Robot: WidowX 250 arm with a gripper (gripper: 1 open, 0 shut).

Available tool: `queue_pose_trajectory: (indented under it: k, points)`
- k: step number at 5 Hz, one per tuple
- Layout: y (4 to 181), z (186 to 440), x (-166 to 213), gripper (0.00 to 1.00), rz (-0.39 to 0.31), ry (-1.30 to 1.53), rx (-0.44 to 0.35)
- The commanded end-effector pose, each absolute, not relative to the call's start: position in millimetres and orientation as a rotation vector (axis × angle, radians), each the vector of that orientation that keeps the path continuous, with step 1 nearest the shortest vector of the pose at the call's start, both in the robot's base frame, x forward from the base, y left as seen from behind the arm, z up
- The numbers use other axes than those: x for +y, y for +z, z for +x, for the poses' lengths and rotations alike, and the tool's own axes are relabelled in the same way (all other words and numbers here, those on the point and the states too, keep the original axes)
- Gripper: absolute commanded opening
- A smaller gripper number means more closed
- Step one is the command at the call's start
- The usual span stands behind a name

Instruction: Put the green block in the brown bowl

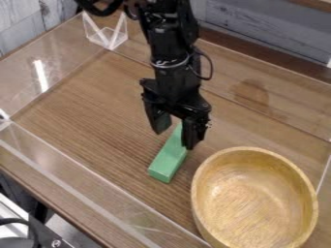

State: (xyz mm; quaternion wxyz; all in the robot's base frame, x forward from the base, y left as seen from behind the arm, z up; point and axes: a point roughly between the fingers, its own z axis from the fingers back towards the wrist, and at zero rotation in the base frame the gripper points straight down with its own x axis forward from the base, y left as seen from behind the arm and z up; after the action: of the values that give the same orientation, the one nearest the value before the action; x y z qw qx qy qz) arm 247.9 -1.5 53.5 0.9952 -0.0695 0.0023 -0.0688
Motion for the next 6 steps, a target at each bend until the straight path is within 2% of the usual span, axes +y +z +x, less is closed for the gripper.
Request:
queue_pose_trajectory:
  k: [1, 4, 5, 6]
  points:
    - [56.6, 258.7, 1.0, 1.0, -0.135, -0.143, -0.047]
    - [34.0, 259.1, 1.1, 1.0, -0.137, -0.157, -0.049]
    - [30.6, 259.8, 0.0, 0.0, -0.139, -0.157, -0.048]
    - [32.9, 259.2, -1.0, 0.0, -0.14, -0.159, -0.039]
